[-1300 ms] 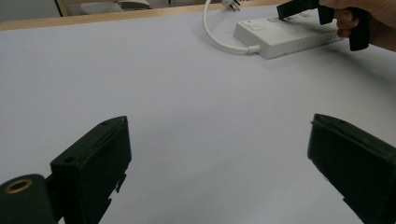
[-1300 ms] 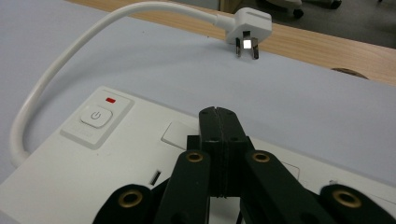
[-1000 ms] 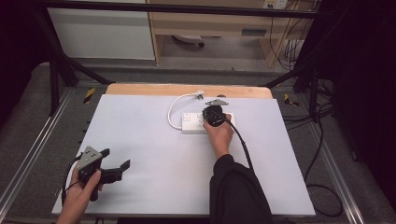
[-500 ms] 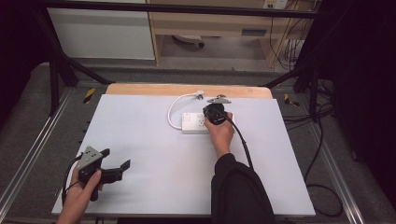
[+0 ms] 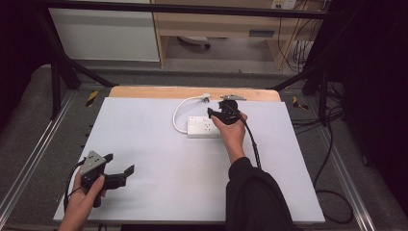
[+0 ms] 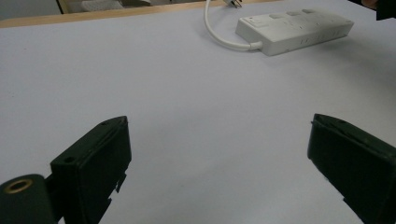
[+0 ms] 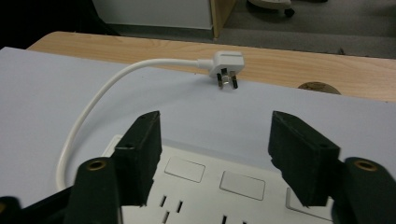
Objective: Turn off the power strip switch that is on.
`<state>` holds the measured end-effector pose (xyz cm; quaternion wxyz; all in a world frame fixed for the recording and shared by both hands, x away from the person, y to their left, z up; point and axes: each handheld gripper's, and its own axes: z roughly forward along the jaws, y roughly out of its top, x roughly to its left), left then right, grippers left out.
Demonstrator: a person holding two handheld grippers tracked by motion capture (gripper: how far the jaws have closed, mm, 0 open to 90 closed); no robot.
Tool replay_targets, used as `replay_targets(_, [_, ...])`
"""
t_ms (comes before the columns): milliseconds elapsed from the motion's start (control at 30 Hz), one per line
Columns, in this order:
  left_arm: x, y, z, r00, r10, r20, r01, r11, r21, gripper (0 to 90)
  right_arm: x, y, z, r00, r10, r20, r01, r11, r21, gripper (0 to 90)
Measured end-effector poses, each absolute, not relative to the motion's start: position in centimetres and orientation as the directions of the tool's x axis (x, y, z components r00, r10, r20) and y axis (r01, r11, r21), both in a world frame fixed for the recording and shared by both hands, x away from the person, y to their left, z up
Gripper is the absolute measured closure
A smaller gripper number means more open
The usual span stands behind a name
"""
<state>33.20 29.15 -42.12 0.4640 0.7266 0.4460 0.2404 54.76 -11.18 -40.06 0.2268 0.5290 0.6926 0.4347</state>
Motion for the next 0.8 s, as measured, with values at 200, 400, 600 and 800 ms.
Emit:
replay_targets(200, [33.2,29.1,-42.2,0.484,0.873,-0.066,0.428,-0.170,0.888,6.0,54.5,-11.9,-39.3,-0.328,0.934,0.145,0.546,0.062,0.836,16.0])
replay_targets(400, [33.2,29.1,-42.2,0.482,0.874,-0.063,0.428,-0.172,0.887,6.0,54.2,-12.6,-38.4,-0.333,0.930,0.153,0.536,0.053,0.843,10.6])
replay_targets(600, [33.2,29.2,-42.2,0.481,0.874,-0.063,0.429,-0.172,0.887,6.0,54.1,-13.0,-38.0,-0.321,0.937,0.135,0.541,0.064,0.838,8.3])
replay_targets(800, [33.1,29.2,-42.2,0.483,0.873,-0.064,0.429,-0.172,0.887,6.0,53.9,-13.5,-37.5,-0.307,0.947,0.091,0.551,0.099,0.829,6.9])
